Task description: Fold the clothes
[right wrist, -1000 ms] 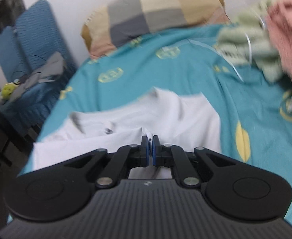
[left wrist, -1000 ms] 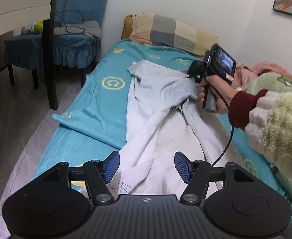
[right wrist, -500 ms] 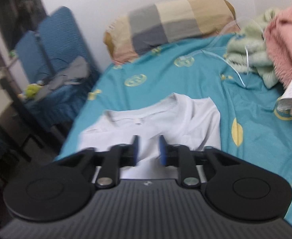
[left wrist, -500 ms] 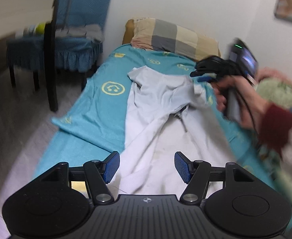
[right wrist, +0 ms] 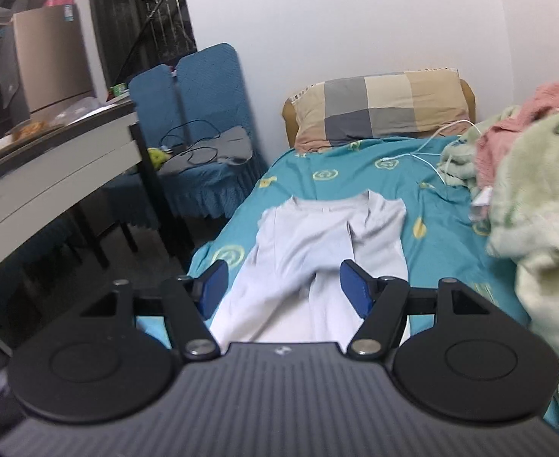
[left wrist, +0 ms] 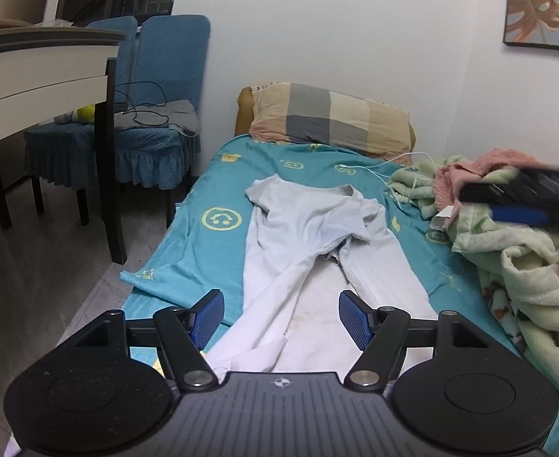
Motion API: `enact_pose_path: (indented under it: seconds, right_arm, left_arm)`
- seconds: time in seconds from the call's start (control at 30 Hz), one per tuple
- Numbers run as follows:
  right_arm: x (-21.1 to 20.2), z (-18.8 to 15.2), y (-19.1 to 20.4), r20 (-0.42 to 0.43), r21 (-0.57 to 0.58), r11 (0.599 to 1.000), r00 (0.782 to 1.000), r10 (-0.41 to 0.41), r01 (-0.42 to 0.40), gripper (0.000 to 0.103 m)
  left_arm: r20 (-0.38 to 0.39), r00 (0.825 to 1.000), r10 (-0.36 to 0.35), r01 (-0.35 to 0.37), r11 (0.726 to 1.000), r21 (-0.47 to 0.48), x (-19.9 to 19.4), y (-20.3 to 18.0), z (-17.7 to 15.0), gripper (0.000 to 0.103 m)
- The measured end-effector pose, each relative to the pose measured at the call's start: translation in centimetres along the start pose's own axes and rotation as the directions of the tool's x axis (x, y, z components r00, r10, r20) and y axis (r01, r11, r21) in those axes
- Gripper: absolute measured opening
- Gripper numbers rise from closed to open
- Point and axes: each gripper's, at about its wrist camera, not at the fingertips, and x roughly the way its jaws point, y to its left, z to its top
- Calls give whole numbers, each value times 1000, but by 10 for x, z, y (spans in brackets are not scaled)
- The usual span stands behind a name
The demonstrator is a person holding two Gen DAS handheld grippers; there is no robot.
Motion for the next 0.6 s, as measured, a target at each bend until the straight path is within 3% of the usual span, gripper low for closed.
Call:
enact_pose_path:
  seconds: [0.17, 0.33, 0.47, 0.6]
  right_arm:
    - [-54, -44, -5, -15, 32, 999, 1000, 18, -18, 67]
    - [-62, -68, -21, -75, 76, 997, 997, -12, 18, 67]
    - [-59, -74, -30, -99, 114, 993, 995, -8, 19, 67]
    - [-55, -79, -40, -126, 153, 988, 992, 9, 10, 67]
  left_arm:
    - [-16, 999, -32, 31, 999, -16, -1, -4, -2, 69]
    - [-29, 999, -39, 37, 998, -58, -4, 12, 5, 68]
    - [-144, 990, 8, -21, 996, -91, 8, 40, 15, 68]
    - [-316, 949, -6, -27, 995, -101, 23, 78, 17, 64]
